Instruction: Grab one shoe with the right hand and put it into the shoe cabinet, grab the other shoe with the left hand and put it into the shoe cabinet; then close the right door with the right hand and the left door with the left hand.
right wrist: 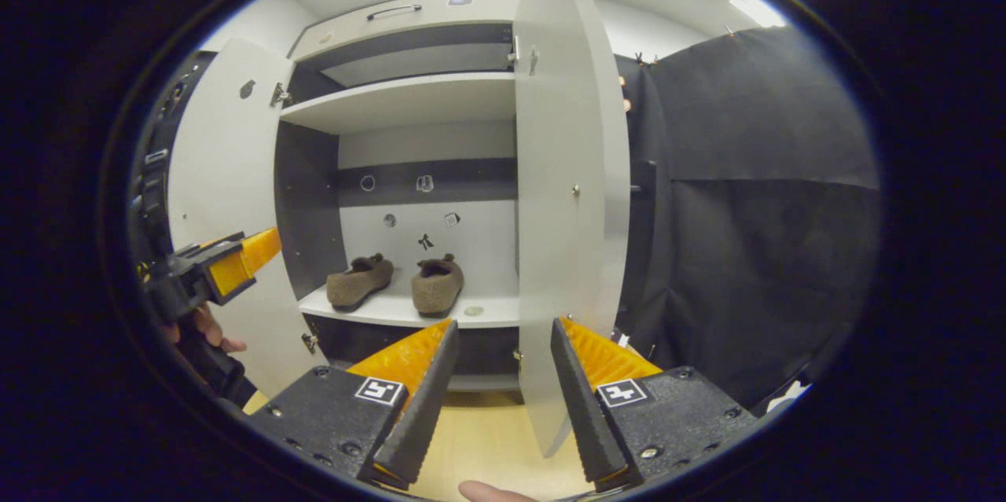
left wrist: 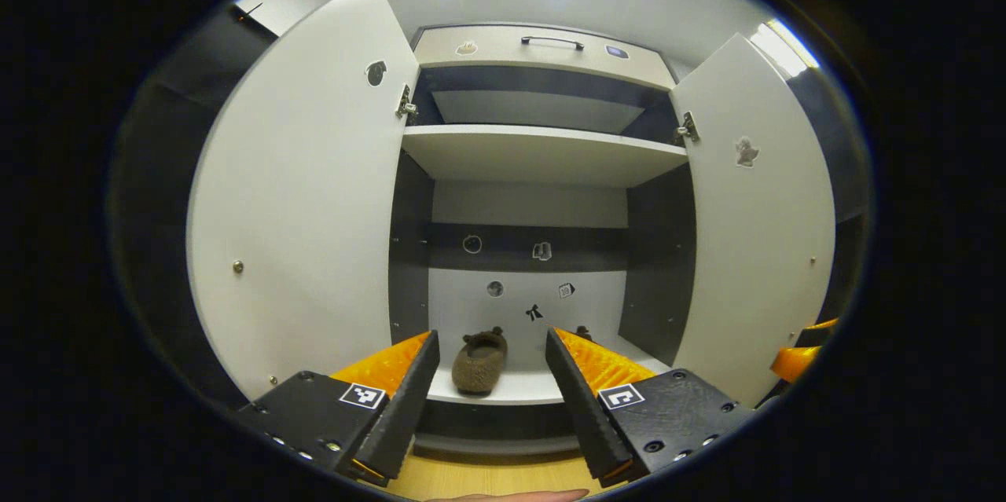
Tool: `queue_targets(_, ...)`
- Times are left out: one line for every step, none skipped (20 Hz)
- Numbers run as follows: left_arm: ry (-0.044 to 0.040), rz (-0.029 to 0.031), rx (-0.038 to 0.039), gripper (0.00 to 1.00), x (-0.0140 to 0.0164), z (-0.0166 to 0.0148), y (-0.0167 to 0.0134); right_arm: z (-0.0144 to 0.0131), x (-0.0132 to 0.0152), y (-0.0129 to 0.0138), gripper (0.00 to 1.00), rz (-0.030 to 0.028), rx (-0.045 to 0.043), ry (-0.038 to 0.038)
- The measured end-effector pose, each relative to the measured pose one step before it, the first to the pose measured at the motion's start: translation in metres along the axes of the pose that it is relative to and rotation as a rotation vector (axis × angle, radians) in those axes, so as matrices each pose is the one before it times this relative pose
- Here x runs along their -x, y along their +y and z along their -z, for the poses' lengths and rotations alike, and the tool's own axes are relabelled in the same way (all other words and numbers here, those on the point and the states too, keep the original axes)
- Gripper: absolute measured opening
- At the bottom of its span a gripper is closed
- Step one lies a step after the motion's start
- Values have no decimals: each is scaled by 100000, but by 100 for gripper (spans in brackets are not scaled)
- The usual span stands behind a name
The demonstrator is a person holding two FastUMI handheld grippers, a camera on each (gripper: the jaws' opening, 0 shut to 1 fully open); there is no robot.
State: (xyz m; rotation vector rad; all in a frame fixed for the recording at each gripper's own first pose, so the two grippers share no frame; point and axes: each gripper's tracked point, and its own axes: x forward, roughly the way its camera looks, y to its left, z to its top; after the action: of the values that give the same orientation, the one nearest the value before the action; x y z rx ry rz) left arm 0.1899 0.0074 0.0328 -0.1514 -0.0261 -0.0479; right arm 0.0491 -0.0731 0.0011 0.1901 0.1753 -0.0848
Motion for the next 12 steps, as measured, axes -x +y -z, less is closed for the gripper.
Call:
queue_targets(-1935,-1687,516,86,850,-248,353,-409,699,-917,79,2970,-1112,-2867)
queue_targets(-2285,-933,281,92,613,-94,277,-607,832,-1155,76,4033,-1415,-3782)
queue_targets(-2498,-246,-1124,93,352,-204,122,-470,804,-1438,76,4625,317,-2037)
queue_targets(-1299,-656,-1682,94,61,25,34,-164,570,-1651,75,4449,1974,-1048)
queue_targets(1251,914,-859,94,-32,264,-268,-456,339,-1728,76,4241,2930,-1300)
queue_targets(2644,2568,576,93,140,641,-710,-601,150,-1585,76,2819,4253,-407)
queue_targets(2410,1711,1251,93,91,468,-611,-595,-437,-1520,75,2099,4027,-1620)
queue_targets(2137,494,164,93,-122,454,-489,-540,-852,-1239,75,1473,3518,-1354)
queue_targets(1623,-2653,-1034,93,-122,334,152,-340,-1186,-607,75,-302,1812,-802)
queue_targets(2304,-3147,-722,93,-86,308,206,290,-1319,28,75,-2005,1490,2313)
queue_targets(3153,-2135,-67,93,130,506,59,787,-1006,479,76,-3370,650,3836)
queue_targets(1804,-2022,346,93,255,207,152,742,-1138,1105,76,-4830,-1659,2932)
